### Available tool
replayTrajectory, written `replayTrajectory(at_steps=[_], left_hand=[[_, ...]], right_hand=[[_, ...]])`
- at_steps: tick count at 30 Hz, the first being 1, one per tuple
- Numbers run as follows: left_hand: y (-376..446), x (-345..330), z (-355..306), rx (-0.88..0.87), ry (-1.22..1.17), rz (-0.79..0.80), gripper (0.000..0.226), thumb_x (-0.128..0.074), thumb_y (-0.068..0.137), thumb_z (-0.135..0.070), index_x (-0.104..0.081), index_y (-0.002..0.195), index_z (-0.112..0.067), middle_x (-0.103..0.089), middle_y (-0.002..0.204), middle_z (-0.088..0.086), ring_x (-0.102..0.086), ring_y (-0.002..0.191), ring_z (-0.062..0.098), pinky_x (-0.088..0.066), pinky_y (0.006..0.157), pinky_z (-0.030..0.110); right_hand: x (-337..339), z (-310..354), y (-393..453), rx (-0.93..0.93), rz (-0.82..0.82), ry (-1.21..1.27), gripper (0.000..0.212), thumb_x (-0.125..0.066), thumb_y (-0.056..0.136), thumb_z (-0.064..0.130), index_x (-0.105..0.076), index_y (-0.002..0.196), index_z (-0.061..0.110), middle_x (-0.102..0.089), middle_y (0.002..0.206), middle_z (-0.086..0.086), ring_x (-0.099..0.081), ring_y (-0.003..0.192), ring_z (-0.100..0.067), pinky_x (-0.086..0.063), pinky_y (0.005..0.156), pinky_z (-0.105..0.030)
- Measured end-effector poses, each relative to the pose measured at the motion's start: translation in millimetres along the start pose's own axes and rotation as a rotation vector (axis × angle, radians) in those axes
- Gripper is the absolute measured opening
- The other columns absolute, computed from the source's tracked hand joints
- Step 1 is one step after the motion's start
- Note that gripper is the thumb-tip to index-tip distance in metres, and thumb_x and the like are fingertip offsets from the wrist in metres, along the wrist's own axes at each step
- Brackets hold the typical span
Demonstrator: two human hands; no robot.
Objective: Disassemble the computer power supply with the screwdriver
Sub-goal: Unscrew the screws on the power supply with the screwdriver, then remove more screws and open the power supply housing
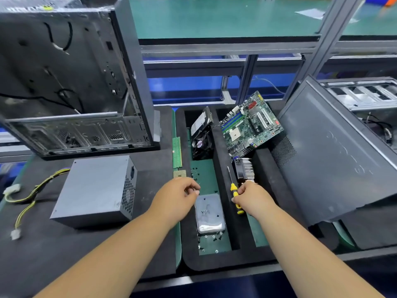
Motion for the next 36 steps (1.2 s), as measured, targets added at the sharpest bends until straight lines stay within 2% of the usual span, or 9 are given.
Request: replayTrajectory(at_steps=[3, 8, 14, 17, 20, 24, 27, 32, 36], left_hand=[[-3.1, 4.4, -0.7, -0.011, 0.009, -0.017, 0.018, -0.061, 0.088, -0.024, -0.067, 0.089, -0.04, -0.06, 0.086, -0.017, -0.056, 0.072, 0.002, -0.047, 0.07, 0.021], [-8.4, 12.7, -5.6, -0.021, 0.026, -0.03, 0.02, -0.06, 0.089, -0.024, -0.065, 0.087, -0.043, -0.061, 0.088, -0.016, -0.057, 0.075, 0.003, -0.051, 0.074, 0.025], [-19.6, 40.6, -5.2, -0.026, 0.023, -0.105, 0.018, -0.061, 0.09, -0.021, -0.068, 0.095, -0.037, -0.059, 0.091, -0.015, -0.058, 0.08, 0.003, -0.05, 0.079, 0.024], [-29.0, 67.2, 2.7, -0.036, 0.047, -0.179, 0.017, -0.064, 0.09, -0.021, -0.068, 0.103, -0.032, -0.059, 0.096, -0.016, -0.057, 0.088, 0.0, -0.045, 0.083, 0.017], [-39.6, 101.8, 18.3, -0.029, 0.121, -0.267, 0.021, -0.066, 0.089, -0.024, -0.067, 0.109, -0.03, -0.058, 0.104, -0.014, -0.054, 0.099, 0.002, -0.04, 0.09, 0.018], [-57.0, 152.7, 58.6, 0.104, 0.125, -0.413, 0.029, -0.07, 0.085, -0.024, -0.066, 0.114, -0.027, -0.057, 0.112, -0.008, -0.052, 0.113, 0.013, -0.04, 0.099, 0.028], [-70.0, 182.7, 97.6, 0.275, 0.161, -0.453, 0.049, -0.075, 0.081, -0.035, -0.06, 0.126, -0.025, -0.054, 0.129, 0.001, -0.047, 0.125, 0.024, -0.037, 0.107, 0.038], [-89.6, 206.8, 158.2, 0.523, 0.139, -0.337, 0.089, -0.077, 0.07, -0.06, -0.04, 0.144, -0.025, -0.042, 0.145, 0.007, -0.038, 0.135, 0.029, -0.036, 0.109, 0.045], [-107.1, 204.9, 201.7, 0.728, 0.016, -0.168, 0.093, -0.067, 0.076, -0.067, -0.034, 0.148, -0.018, -0.044, 0.146, 0.006, -0.048, 0.129, 0.026, -0.04, 0.09, 0.033]], right_hand=[[-0.7, -0.3, 2.1, -0.003, 0.008, -0.042, 0.021, -0.071, 0.085, 0.026, -0.051, 0.089, 0.022, -0.063, 0.078, 0.002, -0.061, 0.057, -0.01, -0.044, 0.047, -0.022], [7.7, 2.6, -0.5, 0.007, -0.01, -0.126, 0.023, -0.07, 0.085, 0.033, -0.049, 0.084, 0.024, -0.061, 0.067, 0.008, -0.054, 0.049, -0.001, -0.031, 0.035, -0.018], [18.1, 17.5, -0.6, 0.076, -0.077, -0.144, 0.024, -0.064, 0.089, 0.037, -0.054, 0.099, 0.017, -0.056, 0.079, 0.005, -0.054, 0.065, -0.013, -0.04, 0.056, -0.03], [17.4, 42.8, -2.3, 0.165, -0.092, -0.081, 0.023, -0.064, 0.09, 0.038, -0.053, 0.101, 0.021, -0.058, 0.09, 0.004, -0.057, 0.078, -0.018, -0.044, 0.066, -0.034], [8.9, 76.6, -7.3, 0.262, -0.084, -0.022, 0.019, -0.064, 0.09, 0.039, -0.055, 0.099, 0.024, -0.062, 0.097, 0.003, -0.059, 0.089, -0.022, -0.047, 0.076, -0.035], [-11.7, 123.5, -20.4, 0.367, -0.044, 0.023, 0.012, -0.062, 0.092, 0.037, -0.056, 0.092, 0.026, -0.062, 0.09, 0.006, -0.06, 0.078, -0.013, -0.043, 0.064, -0.031], [-29.1, 151.5, -29.2, 0.398, -0.022, 0.044, 0.007, -0.061, 0.091, 0.032, -0.057, 0.087, 0.028, -0.064, 0.083, 0.008, -0.058, 0.07, -0.008, -0.041, 0.058, -0.027], [-61.3, 193.2, -43.0, 0.427, 0.018, 0.106, 0.015, -0.063, 0.091, 0.034, -0.057, 0.081, 0.024, -0.063, 0.082, 0.004, -0.06, 0.072, -0.014, -0.043, 0.063, -0.027], [-91.9, 237.1, -52.0, 0.504, 0.031, 0.029, 0.01, -0.061, 0.094, 0.036, -0.059, 0.094, 0.027, -0.062, 0.097, 0.006, -0.06, 0.09, -0.018, -0.049, 0.078, -0.034]])
Point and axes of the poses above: each hand's wrist, its own y-axis towards the middle knuckle, its own x-axis out of the back of the hand, z = x × y, the point moved 8 cm from there along y, towards the middle knuckle
